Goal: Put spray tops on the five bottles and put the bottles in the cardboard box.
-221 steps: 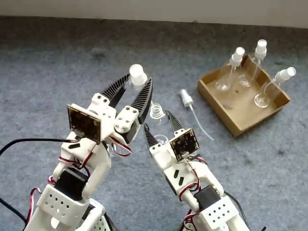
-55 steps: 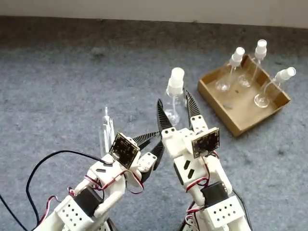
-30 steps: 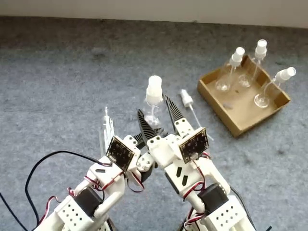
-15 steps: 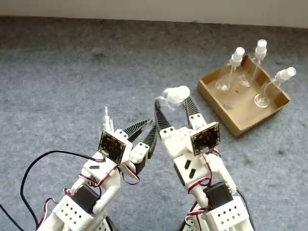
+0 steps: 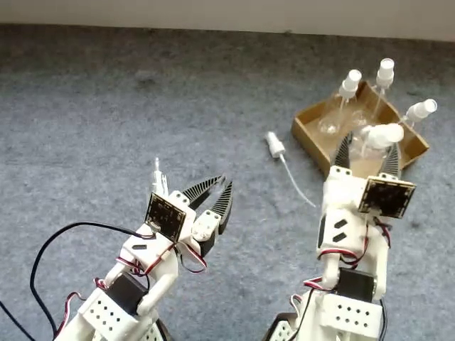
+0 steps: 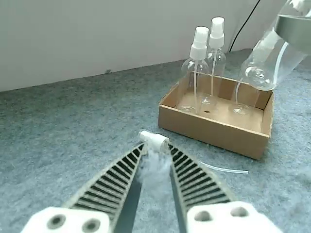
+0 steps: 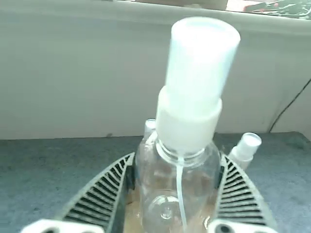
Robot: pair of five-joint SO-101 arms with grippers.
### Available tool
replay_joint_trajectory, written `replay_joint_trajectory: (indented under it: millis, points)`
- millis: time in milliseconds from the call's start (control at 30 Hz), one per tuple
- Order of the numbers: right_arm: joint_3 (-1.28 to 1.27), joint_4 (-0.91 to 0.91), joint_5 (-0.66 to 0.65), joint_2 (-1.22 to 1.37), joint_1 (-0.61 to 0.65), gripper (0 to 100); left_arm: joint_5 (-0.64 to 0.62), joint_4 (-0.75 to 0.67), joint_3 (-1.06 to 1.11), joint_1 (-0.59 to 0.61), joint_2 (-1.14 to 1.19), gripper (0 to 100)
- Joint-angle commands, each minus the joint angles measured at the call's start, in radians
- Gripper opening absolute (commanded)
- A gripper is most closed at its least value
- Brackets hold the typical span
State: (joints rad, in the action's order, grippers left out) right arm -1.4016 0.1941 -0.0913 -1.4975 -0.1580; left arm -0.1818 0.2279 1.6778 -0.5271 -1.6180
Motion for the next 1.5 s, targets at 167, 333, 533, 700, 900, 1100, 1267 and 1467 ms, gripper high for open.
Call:
replay_joint_trajectory:
  millis: [167,333,533,700,900,1100,1267,1467]
  points:
    - [0.058,0.002,-0.002,0.056,-0.084,17.7,-0.008,-0.017,0.025,0.018,-0.015,1]
    - [0.200,-0.005,0.008,0.297,-0.116,17.7,-0.008,-0.017,0.025,0.018,-0.015,1]
    - [0.305,-0.050,0.063,0.475,-0.151,17.7,-0.009,-0.017,0.025,0.018,-0.015,1]
    - [0.289,-0.262,0.084,0.559,-0.147,17.7,-0.009,-0.017,0.025,0.018,-0.015,1]
    - [0.275,-0.331,0.084,0.708,-0.143,17.7,-0.009,-0.017,0.025,0.018,-0.013,1]
    - [0.328,-0.392,0.091,0.877,-0.142,17.7,-0.009,-0.017,0.025,0.018,-0.013,1]
    - [0.337,-0.460,0.091,0.969,-0.140,17.7,-0.009,-0.017,0.025,0.018,-0.013,1]
    - [0.338,-0.568,0.084,1.076,-0.094,17.7,-0.009,-0.017,0.025,0.018,-0.013,1]
